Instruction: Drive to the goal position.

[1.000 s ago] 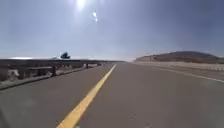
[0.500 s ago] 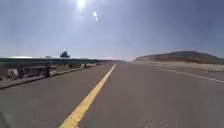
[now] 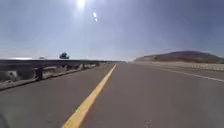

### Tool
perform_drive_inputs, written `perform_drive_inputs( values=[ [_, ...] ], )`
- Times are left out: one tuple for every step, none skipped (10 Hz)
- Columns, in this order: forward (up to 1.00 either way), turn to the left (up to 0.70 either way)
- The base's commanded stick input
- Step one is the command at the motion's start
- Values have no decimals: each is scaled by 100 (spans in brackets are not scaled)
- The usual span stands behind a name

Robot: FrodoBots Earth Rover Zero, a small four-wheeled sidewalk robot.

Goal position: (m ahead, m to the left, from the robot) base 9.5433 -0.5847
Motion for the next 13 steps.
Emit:
perform_drive_inputs(
  values=[
    [85,0],
    [85,0],
    [85,0],
    [85,0],
    [85,0],
    [85,0],
    [85,0],
    [85,0],
    [85,0],
    [85,0],
    [85,0],
    [85,0],
    [85,0]
  ],
)
